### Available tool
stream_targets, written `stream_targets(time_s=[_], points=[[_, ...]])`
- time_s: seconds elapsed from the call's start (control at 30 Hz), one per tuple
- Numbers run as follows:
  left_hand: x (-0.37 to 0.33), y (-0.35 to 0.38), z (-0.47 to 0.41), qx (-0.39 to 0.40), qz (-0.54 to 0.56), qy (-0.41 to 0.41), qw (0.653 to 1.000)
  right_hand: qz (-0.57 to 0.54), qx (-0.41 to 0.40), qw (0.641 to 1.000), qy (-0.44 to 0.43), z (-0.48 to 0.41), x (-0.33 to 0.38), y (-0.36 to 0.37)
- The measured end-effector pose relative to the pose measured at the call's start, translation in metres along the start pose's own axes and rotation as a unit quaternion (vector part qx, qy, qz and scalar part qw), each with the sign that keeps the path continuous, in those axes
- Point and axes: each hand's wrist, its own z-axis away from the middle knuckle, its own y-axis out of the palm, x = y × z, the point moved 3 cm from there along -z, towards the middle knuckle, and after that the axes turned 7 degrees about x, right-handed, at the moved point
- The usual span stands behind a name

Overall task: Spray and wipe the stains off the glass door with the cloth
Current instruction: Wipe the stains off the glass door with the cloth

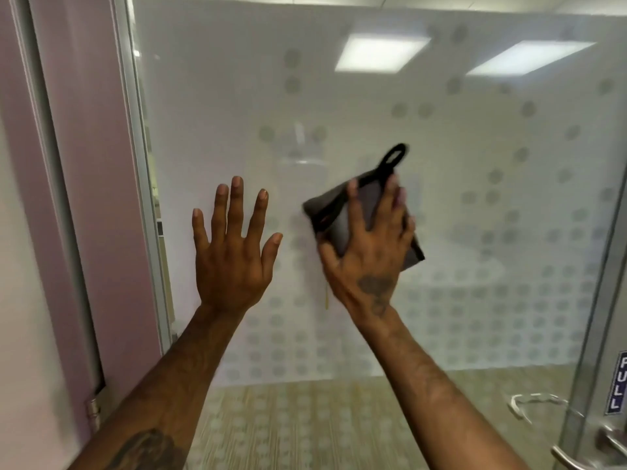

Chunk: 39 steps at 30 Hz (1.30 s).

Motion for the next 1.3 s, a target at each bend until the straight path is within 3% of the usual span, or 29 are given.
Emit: stream_targets(time_s=[0.13,0.27,0.33,0.47,0.53,0.6,0.73,0.9,1.0,1.1,1.23,1.3], points=[[0.001,0.001,0.0,-0.006,-0.006,0.004,1.0,0.021,0.049,0.988,-0.148,0.069,0.0,0.019],[0.002,0.001,-0.001,-0.007,-0.008,0.0,1.0,0.074,0.077,0.974,-0.202,0.127,-0.053,0.017],[0.001,0.001,-0.001,-0.008,-0.009,-0.004,1.0,0.076,0.075,0.982,-0.154,0.126,-0.075,0.009],[0.0,0.0,-0.001,-0.006,-0.007,-0.007,1.0,0.019,0.015,0.993,0.115,0.082,-0.06,0.002],[-0.001,-0.002,-0.001,-0.004,-0.007,-0.008,1.0,0.008,-0.002,0.987,0.161,0.062,-0.032,0.006],[-0.002,-0.003,-0.001,0.002,-0.008,-0.009,1.0,0.01,0.004,0.992,0.129,0.058,-0.005,0.013],[-0.001,-0.005,0.001,0.005,-0.007,-0.006,1.0,-0.009,0.029,0.999,-0.036,0.099,0.025,0.03],[0.0,-0.002,0.002,-0.012,0.0,0.002,1.0,0.041,0.092,0.985,-0.141,0.187,-0.013,0.047],[0.001,-0.001,0.002,-0.024,0.005,0.002,1.0,0.058,0.106,0.99,-0.078,0.212,-0.058,0.038],[0.001,-0.001,0.003,-0.031,0.007,0.0,1.0,0.049,0.09,0.993,0.059,0.198,-0.097,0.017],[-0.002,-0.001,0.004,-0.029,0.008,-0.004,1.0,-0.034,-0.03,0.945,0.325,0.118,-0.103,0.003],[-0.001,-0.001,0.004,-0.029,0.003,-0.005,1.0,-0.034,-0.065,0.939,0.336,0.083,-0.08,0.002]])
